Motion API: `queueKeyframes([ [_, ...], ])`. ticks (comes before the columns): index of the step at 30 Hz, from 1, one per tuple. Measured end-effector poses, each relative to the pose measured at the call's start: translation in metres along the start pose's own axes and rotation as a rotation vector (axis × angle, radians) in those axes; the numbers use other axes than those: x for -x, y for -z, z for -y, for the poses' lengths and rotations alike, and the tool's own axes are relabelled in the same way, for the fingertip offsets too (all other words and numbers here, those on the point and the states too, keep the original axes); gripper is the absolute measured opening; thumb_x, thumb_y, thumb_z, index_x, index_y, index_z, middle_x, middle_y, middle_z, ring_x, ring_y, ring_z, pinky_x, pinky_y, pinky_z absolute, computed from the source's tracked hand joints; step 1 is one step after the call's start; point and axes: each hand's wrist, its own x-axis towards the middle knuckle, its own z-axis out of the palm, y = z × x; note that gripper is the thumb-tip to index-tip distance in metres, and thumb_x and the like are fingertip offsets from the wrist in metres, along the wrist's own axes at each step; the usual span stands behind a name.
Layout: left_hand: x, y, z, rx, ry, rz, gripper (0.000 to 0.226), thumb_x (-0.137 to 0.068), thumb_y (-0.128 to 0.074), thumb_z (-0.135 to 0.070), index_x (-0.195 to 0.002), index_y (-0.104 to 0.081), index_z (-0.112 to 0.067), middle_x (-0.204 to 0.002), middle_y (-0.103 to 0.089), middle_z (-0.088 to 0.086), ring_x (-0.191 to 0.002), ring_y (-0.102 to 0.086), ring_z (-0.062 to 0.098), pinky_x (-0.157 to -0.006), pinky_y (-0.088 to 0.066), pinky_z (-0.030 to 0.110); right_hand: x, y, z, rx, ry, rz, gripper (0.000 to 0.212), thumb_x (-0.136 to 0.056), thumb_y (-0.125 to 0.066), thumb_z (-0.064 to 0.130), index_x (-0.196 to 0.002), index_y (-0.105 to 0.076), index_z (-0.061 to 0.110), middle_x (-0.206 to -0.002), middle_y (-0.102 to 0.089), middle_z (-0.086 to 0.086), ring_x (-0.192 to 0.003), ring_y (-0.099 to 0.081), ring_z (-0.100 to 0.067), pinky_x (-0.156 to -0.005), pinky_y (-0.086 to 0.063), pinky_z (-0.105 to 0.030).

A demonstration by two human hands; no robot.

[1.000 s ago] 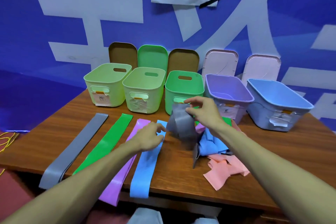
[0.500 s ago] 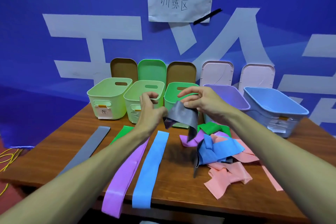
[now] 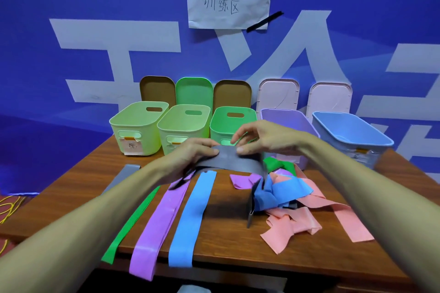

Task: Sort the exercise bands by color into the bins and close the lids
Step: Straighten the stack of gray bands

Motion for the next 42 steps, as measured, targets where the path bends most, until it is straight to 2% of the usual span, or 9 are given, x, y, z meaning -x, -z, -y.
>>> queueKeyframes([
  [5,0.011,0.021,-0.004,-0.198,0.040,-0.096,0.010,-0.070,-0.058,-0.018,-0.076,-0.063,-0.012,-0.067,-0.064,0.001,-0.061,-0.058,0.011,-0.059,-0.042,0.021,-0.009,-0.014,-0.009,0.424,-0.151,0.190,0.028,-0.078,-0.076,0.026,-0.094,-0.065,0.006,-0.080,-0.063,-0.001,-0.074,-0.060,-0.017,-0.062,-0.044,-0.025],
  [10,0.033,0.061,0.015,-0.855,0.032,-0.201,0.013,-0.091,-0.054,-0.008,-0.088,-0.066,-0.004,-0.087,-0.064,0.007,-0.080,-0.052,0.015,-0.064,-0.035,0.014,-0.028,-0.033,-0.022,0.165,-0.130,0.092,0.016,-0.079,-0.068,0.000,-0.085,-0.059,0.011,-0.079,-0.054,-0.007,-0.071,-0.049,-0.021,-0.063,-0.040,-0.035],
  [15,0.066,0.101,0.041,-1.095,0.236,-0.256,0.015,-0.093,-0.054,-0.023,-0.093,-0.067,-0.016,-0.091,-0.064,0.001,-0.087,-0.056,0.017,-0.067,-0.034,0.023,-0.060,-0.063,-0.014,-0.008,-0.127,-0.021,0.018,-0.078,-0.066,-0.006,-0.080,-0.063,0.011,-0.067,-0.054,0.002,-0.051,-0.046,-0.004,-0.049,-0.035,-0.020],
  [20,0.097,0.131,0.060,-1.118,0.387,-0.253,0.016,-0.094,-0.049,-0.025,-0.084,-0.058,-0.017,-0.096,-0.064,0.007,-0.087,-0.053,0.018,-0.066,-0.031,0.025,-0.108,-0.113,0.000,-0.213,-0.126,-0.093,0.022,-0.079,-0.056,-0.006,-0.078,-0.065,0.014,-0.072,-0.048,-0.008,-0.067,-0.045,-0.019,-0.056,-0.045,-0.026],
  [23,0.116,0.154,0.073,-1.118,0.426,-0.323,0.014,-0.093,-0.050,-0.022,-0.084,-0.059,-0.017,-0.098,-0.066,0.006,-0.095,-0.058,0.024,-0.069,-0.034,0.025,-0.135,-0.141,0.010,-0.258,-0.137,-0.040,0.024,-0.081,-0.052,-0.008,-0.088,-0.066,0.009,-0.073,-0.051,-0.007,-0.052,-0.049,-0.010,-0.047,-0.051,-0.021],
  [27,0.135,0.181,0.087,-1.038,0.484,-0.432,0.022,-0.093,-0.051,-0.026,-0.072,-0.051,-0.020,-0.076,-0.057,-0.002,-0.081,-0.052,0.021,-0.065,-0.030,0.026,-0.183,-0.172,0.015,-0.267,-0.148,-0.103,0.030,-0.079,-0.061,-0.012,-0.107,-0.062,-0.001,-0.061,-0.046,-0.006,-0.040,-0.050,-0.011,-0.038,-0.046,-0.019],
  [30,0.141,0.198,0.100,-0.956,0.491,-0.524,0.023,-0.095,-0.049,-0.029,-0.074,-0.048,-0.021,-0.077,-0.057,-0.001,-0.080,-0.050,0.020,-0.064,-0.028,0.028,-0.222,-0.190,0.020,-0.294,-0.148,-0.170,0.029,-0.078,-0.066,-0.011,-0.103,-0.058,0.002,-0.057,-0.046,-0.004,-0.034,-0.048,-0.005,-0.037,-0.045,-0.017],
  [36,0.130,0.215,0.135,-0.753,0.497,-0.623,0.016,-0.097,-0.047,-0.029,-0.087,-0.054,-0.019,-0.096,-0.065,0.006,-0.098,-0.058,0.027,-0.073,-0.038,0.030,-0.286,-0.219,0.013,-0.179,-0.131,-0.225,0.033,-0.075,-0.060,-0.009,-0.104,-0.068,0.005,-0.070,-0.059,-0.004,-0.067,-0.054,-0.018,-0.070,-0.051,-0.037],
  [42,0.120,0.219,0.152,-0.815,0.530,-0.627,0.005,-0.091,-0.049,-0.024,-0.086,-0.049,-0.026,-0.087,-0.060,0.000,-0.090,-0.058,0.025,-0.071,-0.041,0.032,-0.318,-0.237,0.006,-0.109,-0.132,-0.285,0.039,-0.071,-0.061,-0.005,-0.099,-0.071,0.021,-0.071,-0.064,0.006,-0.081,-0.062,-0.015,-0.085,-0.054,-0.036],
])
